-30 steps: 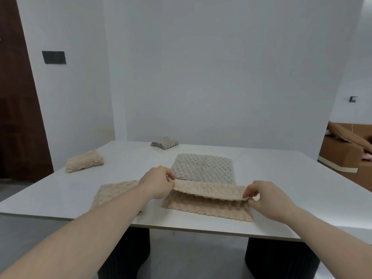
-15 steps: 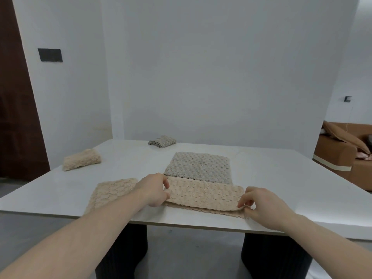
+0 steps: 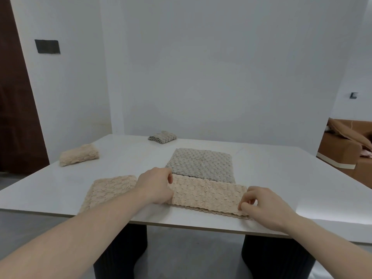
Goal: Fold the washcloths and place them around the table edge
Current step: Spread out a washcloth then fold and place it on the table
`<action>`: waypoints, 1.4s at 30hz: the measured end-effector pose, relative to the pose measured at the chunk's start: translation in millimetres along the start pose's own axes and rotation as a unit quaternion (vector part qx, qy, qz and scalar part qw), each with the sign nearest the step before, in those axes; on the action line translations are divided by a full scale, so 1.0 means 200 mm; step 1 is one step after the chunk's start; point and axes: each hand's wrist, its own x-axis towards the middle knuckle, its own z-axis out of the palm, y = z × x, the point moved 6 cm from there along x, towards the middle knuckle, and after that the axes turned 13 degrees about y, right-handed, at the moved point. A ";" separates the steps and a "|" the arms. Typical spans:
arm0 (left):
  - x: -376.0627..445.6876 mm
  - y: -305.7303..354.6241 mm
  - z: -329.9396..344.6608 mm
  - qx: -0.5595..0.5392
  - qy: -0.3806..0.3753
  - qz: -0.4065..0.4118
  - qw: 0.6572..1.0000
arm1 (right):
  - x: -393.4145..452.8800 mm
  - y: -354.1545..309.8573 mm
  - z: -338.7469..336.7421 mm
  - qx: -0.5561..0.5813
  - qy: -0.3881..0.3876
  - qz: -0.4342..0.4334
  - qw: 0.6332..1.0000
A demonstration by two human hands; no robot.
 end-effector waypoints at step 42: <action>0.01 0.07 0.44 0.013 -0.144 0.025 0.989 | 0.16 0.09 0.38 -0.077 -0.055 0.074 0.993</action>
